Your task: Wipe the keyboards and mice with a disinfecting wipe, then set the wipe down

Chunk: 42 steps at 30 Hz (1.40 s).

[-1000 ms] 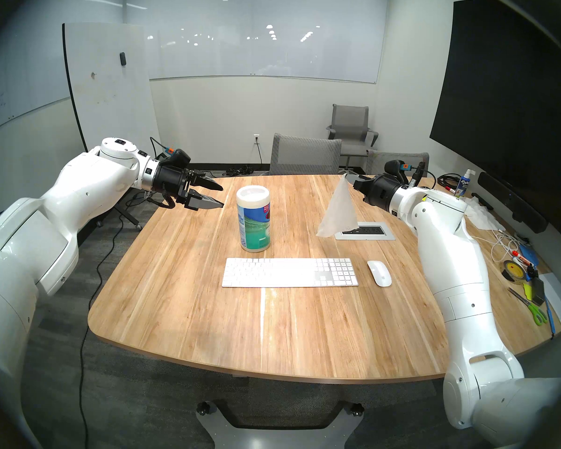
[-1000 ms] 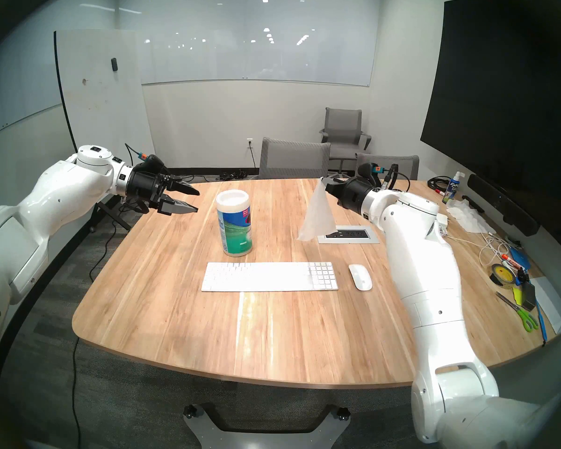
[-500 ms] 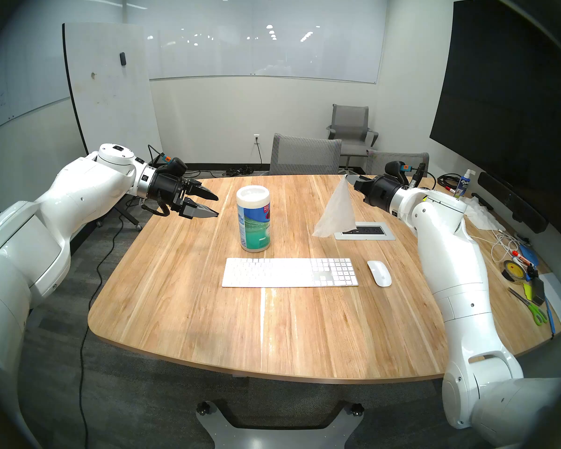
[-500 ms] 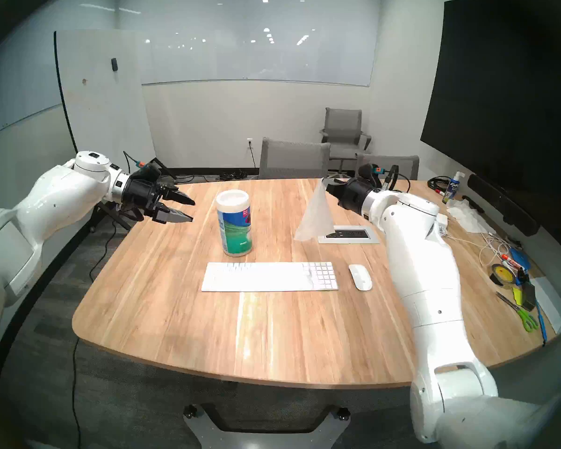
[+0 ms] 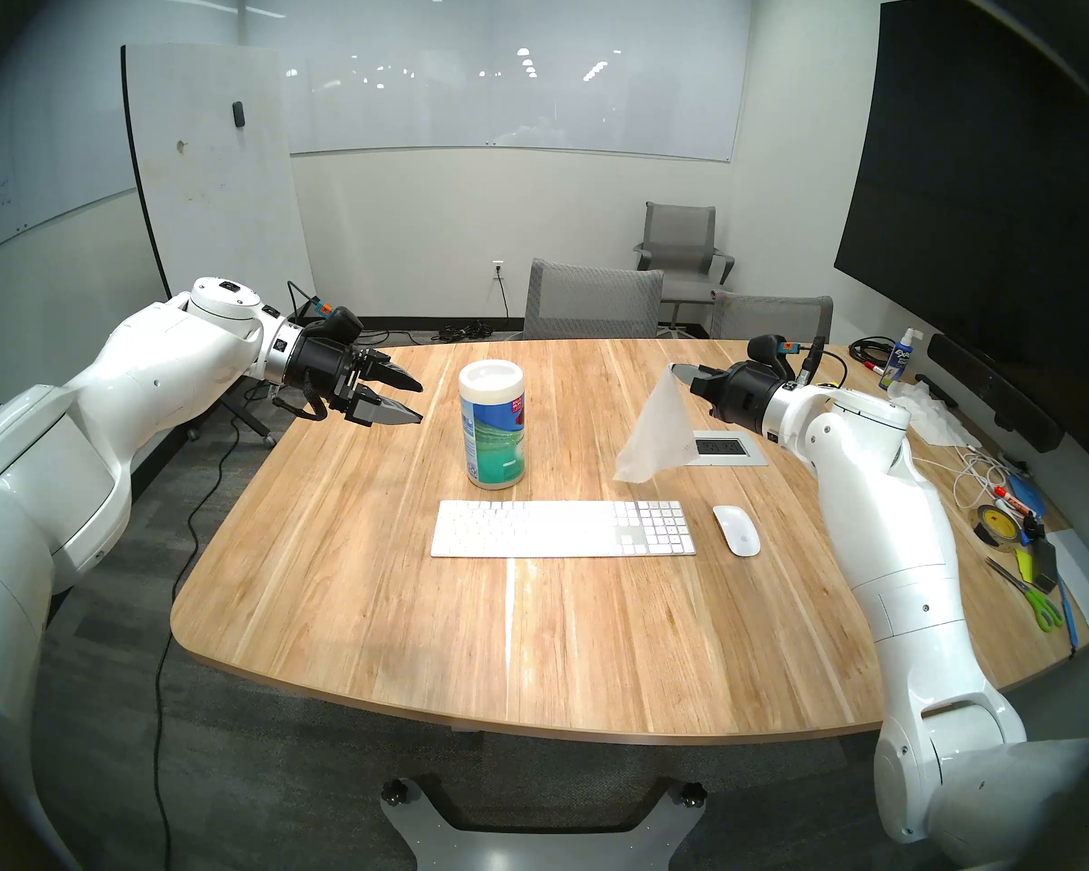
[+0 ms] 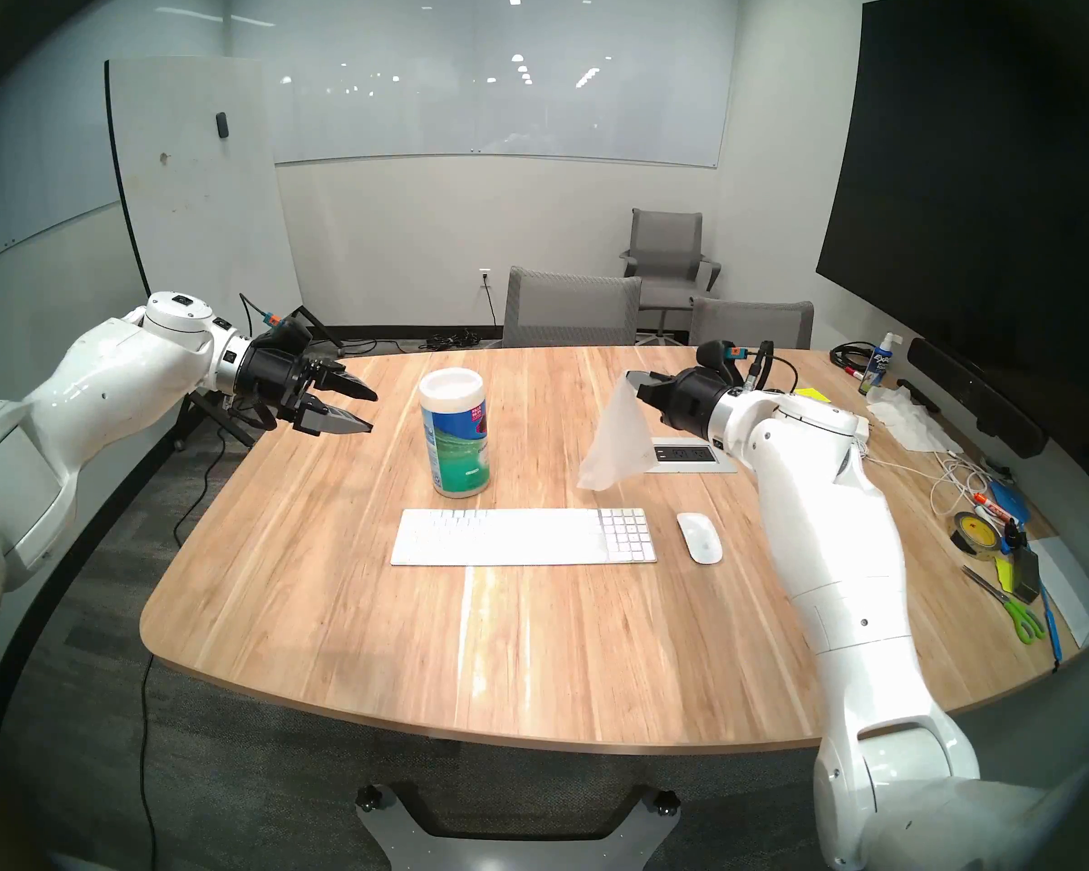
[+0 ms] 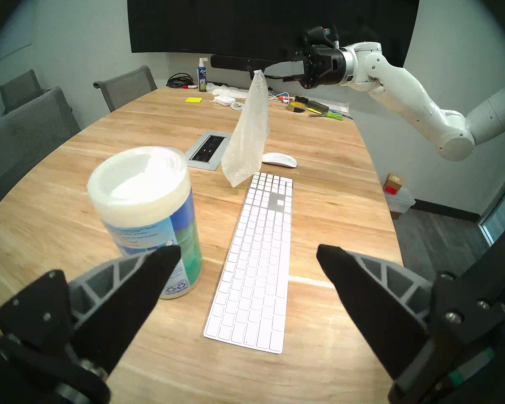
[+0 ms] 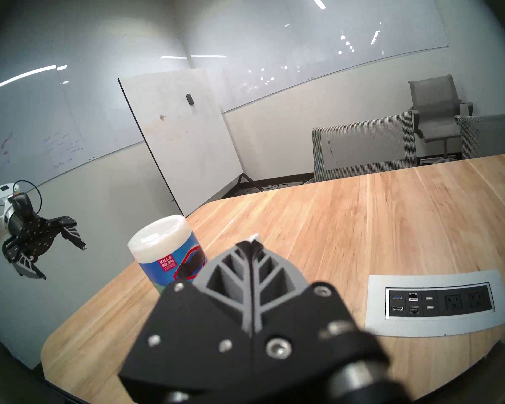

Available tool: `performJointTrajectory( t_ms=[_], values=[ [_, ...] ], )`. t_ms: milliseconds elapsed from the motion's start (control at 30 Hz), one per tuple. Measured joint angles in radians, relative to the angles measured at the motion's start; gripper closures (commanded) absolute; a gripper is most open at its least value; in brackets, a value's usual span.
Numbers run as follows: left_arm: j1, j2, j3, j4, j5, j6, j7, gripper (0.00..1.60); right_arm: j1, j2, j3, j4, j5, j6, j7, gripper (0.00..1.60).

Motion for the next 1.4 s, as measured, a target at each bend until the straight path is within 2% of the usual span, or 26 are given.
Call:
performJointTrajectory(
  t_ms=[700, 967, 1400],
  values=[
    [-0.018, 0.003, 0.041, 0.002, -0.042, -0.021, 0.000, 0.00, -0.141, 0.170, 0.017, -0.132, -0.004, 0.032, 0.240, 1.60],
    [-0.026, 0.003, 0.073, 0.008, -0.064, -0.027, 0.000, 0.00, -0.175, 0.194, 0.004, -0.156, -0.032, 0.020, 0.268, 1.60],
    [-0.040, 0.002, 0.118, 0.018, -0.098, -0.036, 0.000, 0.00, -0.196, 0.200, -0.039, -0.186, -0.068, 0.015, 0.293, 1.60]
  ],
)
